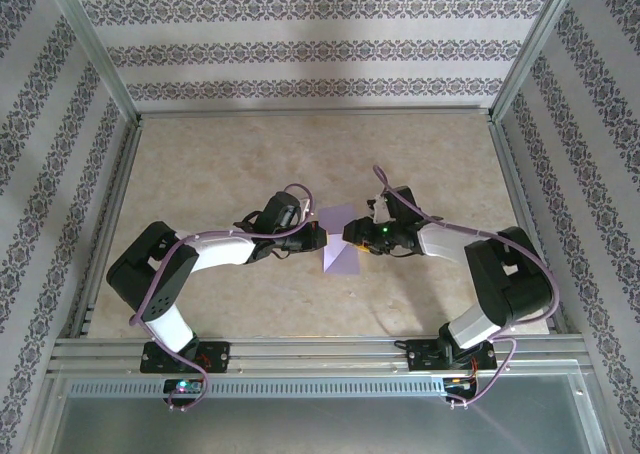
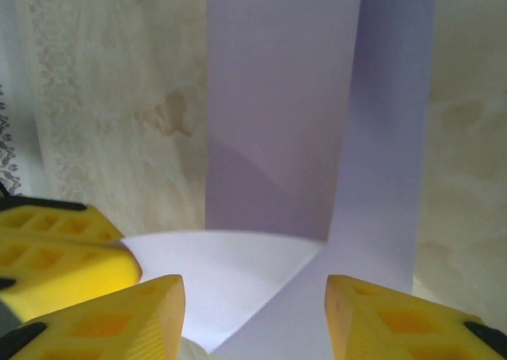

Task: Fold a paper plane with a square sheet of paper (fold left side to right side)
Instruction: Turn over the paper at the center of the table.

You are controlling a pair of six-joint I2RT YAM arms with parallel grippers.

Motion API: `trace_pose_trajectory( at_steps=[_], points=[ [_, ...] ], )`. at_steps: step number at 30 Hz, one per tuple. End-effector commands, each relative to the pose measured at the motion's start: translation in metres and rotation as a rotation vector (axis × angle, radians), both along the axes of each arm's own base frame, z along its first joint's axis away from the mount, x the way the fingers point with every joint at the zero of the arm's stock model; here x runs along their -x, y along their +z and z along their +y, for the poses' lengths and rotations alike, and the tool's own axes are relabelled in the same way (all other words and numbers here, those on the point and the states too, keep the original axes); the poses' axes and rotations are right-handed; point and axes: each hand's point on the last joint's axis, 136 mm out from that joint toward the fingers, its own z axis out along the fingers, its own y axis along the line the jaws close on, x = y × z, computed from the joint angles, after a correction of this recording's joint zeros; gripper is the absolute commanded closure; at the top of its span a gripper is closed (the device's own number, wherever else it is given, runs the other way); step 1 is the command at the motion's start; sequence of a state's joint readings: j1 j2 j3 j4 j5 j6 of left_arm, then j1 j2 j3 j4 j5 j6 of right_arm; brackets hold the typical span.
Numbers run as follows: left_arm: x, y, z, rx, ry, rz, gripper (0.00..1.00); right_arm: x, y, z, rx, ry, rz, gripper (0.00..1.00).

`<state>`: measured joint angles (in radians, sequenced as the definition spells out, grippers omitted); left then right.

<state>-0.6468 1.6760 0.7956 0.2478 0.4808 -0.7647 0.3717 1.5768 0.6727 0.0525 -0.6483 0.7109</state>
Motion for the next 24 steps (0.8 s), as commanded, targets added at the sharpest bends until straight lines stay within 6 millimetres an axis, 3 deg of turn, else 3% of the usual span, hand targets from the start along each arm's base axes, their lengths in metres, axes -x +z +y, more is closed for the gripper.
trace_pose_trajectory(
  at_steps=[1, 15, 24],
  points=[
    [-0.005, 0.010, 0.001, 0.024, 0.025, -0.035, 1.00, -0.016, 0.011, 0.013, -0.032, 0.003, -0.057, 0.50],
    [-0.002, -0.012, 0.009, -0.033, 0.040, 0.007, 0.97, -0.019, 0.000, 0.021, -0.016, 0.016, -0.055, 0.59],
    [0.000, -0.020, 0.012, -0.058, 0.039, 0.022, 0.92, -0.018, -0.007, 0.023, 0.013, 0.025, -0.053, 0.73]
  ],
)
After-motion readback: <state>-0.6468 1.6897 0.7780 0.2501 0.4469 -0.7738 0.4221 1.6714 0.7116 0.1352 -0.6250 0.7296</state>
